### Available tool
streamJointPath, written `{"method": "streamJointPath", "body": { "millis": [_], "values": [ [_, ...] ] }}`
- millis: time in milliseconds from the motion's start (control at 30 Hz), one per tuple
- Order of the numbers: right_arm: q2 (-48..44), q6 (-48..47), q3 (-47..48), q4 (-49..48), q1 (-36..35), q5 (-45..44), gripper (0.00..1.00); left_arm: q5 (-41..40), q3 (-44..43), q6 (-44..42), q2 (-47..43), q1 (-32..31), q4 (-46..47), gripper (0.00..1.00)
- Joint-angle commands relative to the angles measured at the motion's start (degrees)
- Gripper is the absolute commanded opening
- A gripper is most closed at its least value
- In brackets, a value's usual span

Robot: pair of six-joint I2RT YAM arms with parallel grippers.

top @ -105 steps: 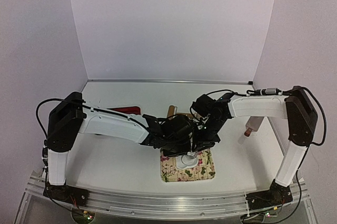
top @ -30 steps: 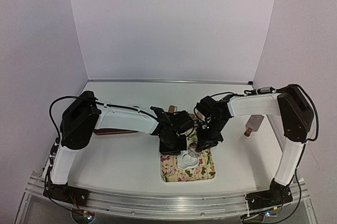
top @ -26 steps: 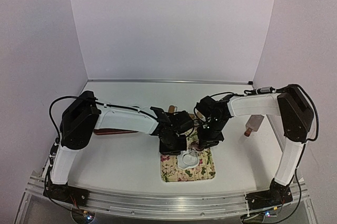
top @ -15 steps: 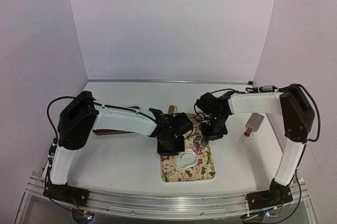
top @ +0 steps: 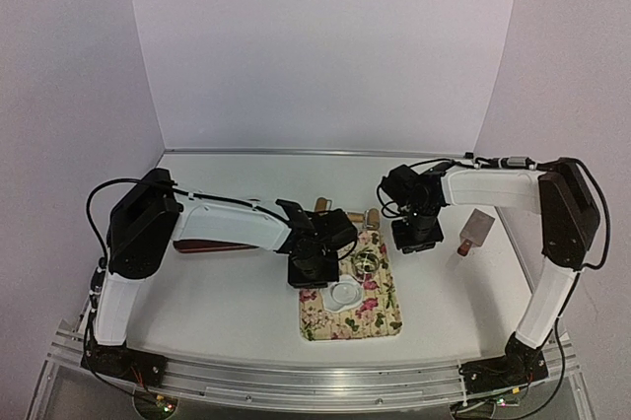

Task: Roll out the dumpling wrappers from the dough
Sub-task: Pick up the dumpling mold from the work surface.

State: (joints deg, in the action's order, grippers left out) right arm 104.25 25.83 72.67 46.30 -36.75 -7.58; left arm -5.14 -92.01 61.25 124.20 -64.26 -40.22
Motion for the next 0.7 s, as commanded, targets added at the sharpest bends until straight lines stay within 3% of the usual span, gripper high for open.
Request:
{"method": "streamJointPath", "body": {
  "millis": [0,133,167,267,367,667],
  "values": [
    [-2.56,-0.60,1.32,1.62,0.73,-0.07,0.00,-2.32,2.08,-1.87,-2.46,0.98,-2.43,0.03],
    [-4.41,-0.54,1.93,1.50,0.79,4.11,0.13,-1.62,4.52,-2.92,-5.63,1.01,2.28,0.04],
    [-4.88,-0.38,1.75,1.51,0.75,5.00,0.21,-1.36,5.22,-3.45,-6.79,1.00,3.76,0.10],
    [-7.10,0.53,0.42,1.48,0.78,6.48,0.36,-1.09,5.70,-4.31,-8.73,0.98,6.82,0.42],
    [-10.51,1.79,-1.77,1.56,0.81,6.97,0.43,-0.53,4.34,-5.96,-9.10,0.98,10.13,0.57],
    [-18.55,3.44,-6.84,1.91,2.43,7.14,0.52,2.65,-11.55,-10.28,0.85,0.98,10.66,0.64]
  ]
}}
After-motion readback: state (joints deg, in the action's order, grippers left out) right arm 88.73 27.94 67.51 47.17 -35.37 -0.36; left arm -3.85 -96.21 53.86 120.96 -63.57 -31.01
